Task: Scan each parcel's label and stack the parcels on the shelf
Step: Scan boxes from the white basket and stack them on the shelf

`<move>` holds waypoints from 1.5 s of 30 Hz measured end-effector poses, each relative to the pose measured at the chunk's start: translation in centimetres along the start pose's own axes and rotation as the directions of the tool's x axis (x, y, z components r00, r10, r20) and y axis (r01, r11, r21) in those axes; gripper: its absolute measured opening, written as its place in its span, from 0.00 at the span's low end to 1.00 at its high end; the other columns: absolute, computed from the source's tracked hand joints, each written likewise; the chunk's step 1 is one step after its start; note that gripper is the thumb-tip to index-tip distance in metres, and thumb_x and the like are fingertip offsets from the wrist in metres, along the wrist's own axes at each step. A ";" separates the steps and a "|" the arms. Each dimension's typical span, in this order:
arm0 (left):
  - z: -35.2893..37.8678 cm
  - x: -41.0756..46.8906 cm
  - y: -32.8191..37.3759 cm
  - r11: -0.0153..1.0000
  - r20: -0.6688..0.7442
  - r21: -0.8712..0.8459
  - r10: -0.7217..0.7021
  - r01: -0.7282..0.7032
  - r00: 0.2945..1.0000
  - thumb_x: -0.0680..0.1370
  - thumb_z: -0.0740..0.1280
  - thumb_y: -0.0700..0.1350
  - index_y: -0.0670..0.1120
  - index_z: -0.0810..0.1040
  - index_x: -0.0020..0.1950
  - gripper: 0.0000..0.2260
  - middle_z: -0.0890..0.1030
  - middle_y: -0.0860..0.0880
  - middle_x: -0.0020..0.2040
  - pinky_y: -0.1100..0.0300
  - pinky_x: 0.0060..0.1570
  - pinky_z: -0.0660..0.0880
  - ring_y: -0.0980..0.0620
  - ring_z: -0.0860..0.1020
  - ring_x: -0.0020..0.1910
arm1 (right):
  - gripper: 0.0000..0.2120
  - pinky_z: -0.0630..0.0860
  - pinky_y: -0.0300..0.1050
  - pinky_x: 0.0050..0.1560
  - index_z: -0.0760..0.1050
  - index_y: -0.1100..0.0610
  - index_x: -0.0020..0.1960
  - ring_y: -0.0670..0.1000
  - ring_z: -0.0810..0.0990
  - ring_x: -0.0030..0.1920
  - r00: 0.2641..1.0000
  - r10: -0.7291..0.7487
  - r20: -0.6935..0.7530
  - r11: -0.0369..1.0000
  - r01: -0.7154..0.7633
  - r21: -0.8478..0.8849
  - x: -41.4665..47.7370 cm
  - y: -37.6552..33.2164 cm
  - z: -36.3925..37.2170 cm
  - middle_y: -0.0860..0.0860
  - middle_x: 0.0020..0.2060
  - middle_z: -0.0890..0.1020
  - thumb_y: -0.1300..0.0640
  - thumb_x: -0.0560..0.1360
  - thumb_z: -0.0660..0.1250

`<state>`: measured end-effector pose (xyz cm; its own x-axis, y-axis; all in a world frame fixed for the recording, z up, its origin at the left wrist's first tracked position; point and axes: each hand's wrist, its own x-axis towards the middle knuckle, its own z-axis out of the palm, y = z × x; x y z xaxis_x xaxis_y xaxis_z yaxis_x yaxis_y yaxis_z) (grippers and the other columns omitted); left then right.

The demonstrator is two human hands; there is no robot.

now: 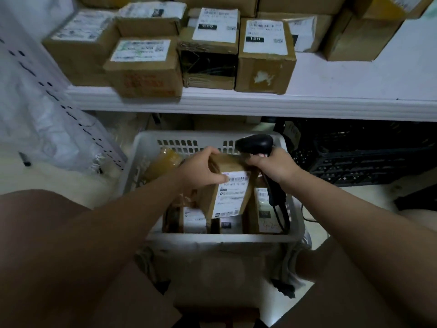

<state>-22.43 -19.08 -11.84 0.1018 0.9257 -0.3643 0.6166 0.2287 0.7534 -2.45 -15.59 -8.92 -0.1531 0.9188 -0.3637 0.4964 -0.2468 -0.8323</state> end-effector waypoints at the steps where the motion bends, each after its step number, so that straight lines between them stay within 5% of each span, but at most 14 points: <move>1: -1.4 -0.7 0.4 1.000 -0.046 -0.009 -0.012 0.011 0.999 0.70 0.75 0.50 0.54 0.64 0.67 0.30 0.76 0.51 0.58 0.53 0.52 0.78 0.51 0.77 0.54 | 0.08 0.76 0.42 0.42 0.78 0.57 0.51 0.51 0.80 0.42 0.999 -0.043 -0.001 0.998 0.043 0.036 -0.3 -0.9 0.0 0.52 0.41 0.81 0.58 0.73 0.72; 5: -6.4 -4.1 2.0 0.996 -0.231 -0.088 -0.015 -0.006 0.973 0.70 0.75 0.53 0.52 0.64 0.70 0.33 0.73 0.51 0.58 0.60 0.49 0.75 0.52 0.75 0.54 | 0.10 0.75 0.44 0.51 0.79 0.60 0.53 0.51 0.81 0.47 0.977 -0.210 0.040 0.967 0.202 0.153 -1.9 -4.6 -0.1 0.53 0.44 0.83 0.60 0.73 0.72; 8: -9.2 -6.5 3.6 0.984 -0.357 -0.114 0.087 -0.136 0.930 0.72 0.73 0.50 0.51 0.65 0.70 0.29 0.72 0.50 0.50 0.65 0.43 0.71 0.58 0.73 0.46 | 0.10 0.76 0.45 0.56 0.79 0.56 0.53 0.51 0.82 0.52 0.937 -0.346 0.055 0.928 0.333 0.168 -3.1 -7.1 -0.6 0.55 0.50 0.84 0.60 0.72 0.73; 11: -11.0 -7.9 4.5 0.945 -0.507 -0.175 0.156 -0.278 0.848 0.75 0.70 0.46 0.50 0.66 0.68 0.23 0.73 0.51 0.48 0.72 0.40 0.71 0.62 0.73 0.42 | 0.12 0.77 0.42 0.55 0.79 0.59 0.55 0.47 0.82 0.52 0.872 -0.488 -0.051 0.847 0.486 0.214 -3.7 -8.8 -0.8 0.52 0.46 0.84 0.60 0.72 0.74; 15: -11.5 -7.8 3.6 0.845 -0.656 -0.388 0.028 -0.369 0.754 0.77 0.68 0.49 0.49 0.65 0.66 0.20 0.75 0.49 0.55 0.64 0.45 0.75 0.56 0.78 0.50 | 0.17 0.75 0.31 0.49 0.78 0.59 0.59 0.41 0.82 0.52 0.851 -0.522 -0.057 0.815 0.518 0.261 -4.0 -9.2 0.6 0.48 0.48 0.84 0.64 0.71 0.74; 19: -10.1 -7.1 2.7 0.718 -0.465 -0.645 -0.098 -0.261 0.880 0.71 0.70 0.62 0.47 0.69 0.68 0.32 0.80 0.47 0.59 0.49 0.58 0.75 0.49 0.80 0.56 | 0.22 0.78 0.36 0.54 0.76 0.59 0.61 0.45 0.82 0.54 0.873 -0.478 -0.098 0.810 0.481 0.336 -3.6 -9.0 2.4 0.50 0.53 0.83 0.66 0.69 0.75; 21: -9.3 -7.3 2.8 0.697 -0.361 -0.682 -0.056 -0.222 0.931 0.68 0.70 0.62 0.48 0.70 0.69 0.33 0.80 0.48 0.60 0.50 0.60 0.75 0.50 0.80 0.57 | 0.21 0.75 0.27 0.47 0.76 0.58 0.62 0.42 0.80 0.51 0.888 -0.446 -0.117 0.842 0.460 0.283 -3.3 -9.0 2.6 0.49 0.51 0.83 0.63 0.70 0.76; 24: -8.6 -7.3 2.3 0.745 -0.237 -0.655 -0.044 -0.126 0.970 0.68 0.74 0.56 0.56 0.59 0.74 0.39 0.74 0.49 0.67 0.50 0.60 0.75 0.50 0.77 0.62 | 0.18 0.72 0.23 0.37 0.77 0.57 0.59 0.45 0.80 0.49 0.908 -0.401 -0.125 0.883 0.419 0.210 -3.0 -8.6 2.5 0.49 0.47 0.82 0.62 0.71 0.75; 27: -8.0 -7.5 1.7 0.831 -0.116 -0.556 -0.081 0.003 0.990 0.70 0.75 0.49 0.64 0.46 0.75 0.46 0.71 0.52 0.67 0.45 0.56 0.76 0.47 0.75 0.63 | 0.17 0.75 0.27 0.39 0.77 0.58 0.58 0.41 0.80 0.45 0.922 -0.377 -0.085 0.904 0.386 0.185 -2.9 -7.9 3.0 0.44 0.43 0.82 0.61 0.70 0.76; 30: -8.0 -7.6 0.8 0.861 -0.153 -0.506 -0.142 0.046 0.978 0.72 0.74 0.45 0.61 0.53 0.70 0.37 0.74 0.49 0.64 0.48 0.52 0.79 0.47 0.77 0.58 | 0.16 0.75 0.40 0.45 0.78 0.60 0.58 0.50 0.81 0.49 0.936 -0.349 -0.038 0.933 0.351 0.078 -3.3 -7.4 3.6 0.52 0.45 0.83 0.60 0.71 0.75; 33: -8.6 -7.5 -0.7 0.885 -0.301 -0.465 -0.174 0.015 0.938 0.71 0.75 0.42 0.55 0.57 0.65 0.33 0.75 0.44 0.61 0.50 0.50 0.79 0.46 0.78 0.55 | 0.03 0.75 0.43 0.39 0.78 0.55 0.44 0.52 0.80 0.39 0.939 -0.344 -0.004 0.935 0.343 0.092 -4.1 -7.5 3.5 0.57 0.40 0.82 0.61 0.74 0.72; 36: -8.8 -7.6 -2.4 0.918 -0.378 -0.396 -0.196 0.034 0.905 0.70 0.76 0.41 0.51 0.59 0.65 0.33 0.74 0.45 0.56 0.54 0.45 0.78 0.48 0.78 0.51 | 0.04 0.80 0.55 0.40 0.77 0.52 0.43 0.59 0.82 0.38 0.947 -0.284 0.149 0.957 0.272 0.096 -4.9 -7.3 3.1 0.59 0.42 0.84 0.56 0.73 0.72; 45: -8.7 -7.9 -4.8 0.882 -0.401 -0.471 -0.239 0.024 0.884 0.71 0.75 0.42 0.51 0.57 0.63 0.31 0.75 0.44 0.56 0.63 0.34 0.78 0.49 0.80 0.46 | 0.07 0.79 0.47 0.31 0.78 0.59 0.46 0.55 0.79 0.27 0.911 -0.325 0.254 0.945 0.322 0.055 -5.9 -5.8 3.0 0.54 0.25 0.78 0.54 0.75 0.71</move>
<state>-32.96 -24.84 -7.80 -0.3704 0.8849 -0.2823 0.1787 0.3661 0.9133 -7.00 -20.52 -3.23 -0.5177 0.8391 -0.1669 0.3732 0.0459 -0.9266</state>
